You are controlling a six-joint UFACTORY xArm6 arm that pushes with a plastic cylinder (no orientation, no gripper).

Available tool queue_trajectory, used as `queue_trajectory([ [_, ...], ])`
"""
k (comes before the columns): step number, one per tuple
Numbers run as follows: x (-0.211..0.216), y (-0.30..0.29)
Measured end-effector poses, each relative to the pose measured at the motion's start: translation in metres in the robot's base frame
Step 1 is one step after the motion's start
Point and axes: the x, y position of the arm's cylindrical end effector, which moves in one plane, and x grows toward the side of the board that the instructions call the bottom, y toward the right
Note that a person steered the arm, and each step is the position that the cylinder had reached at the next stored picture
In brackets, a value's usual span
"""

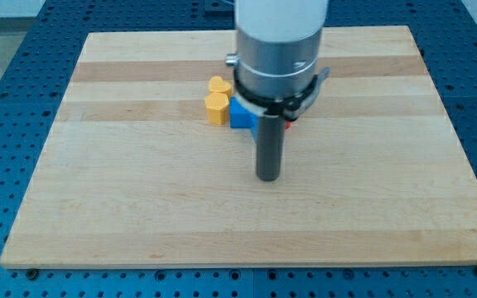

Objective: Slide the stars toward the top right of the board

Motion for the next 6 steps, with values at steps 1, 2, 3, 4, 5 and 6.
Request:
queue_trajectory([
  [1, -0.021, -0.016],
  [2, -0.088, -0.013],
  [3, -0.102, -0.013],
  [4, -0.103, -0.013],
  [5, -0.118, -0.042],
  [6, -0.138, -0.081],
])
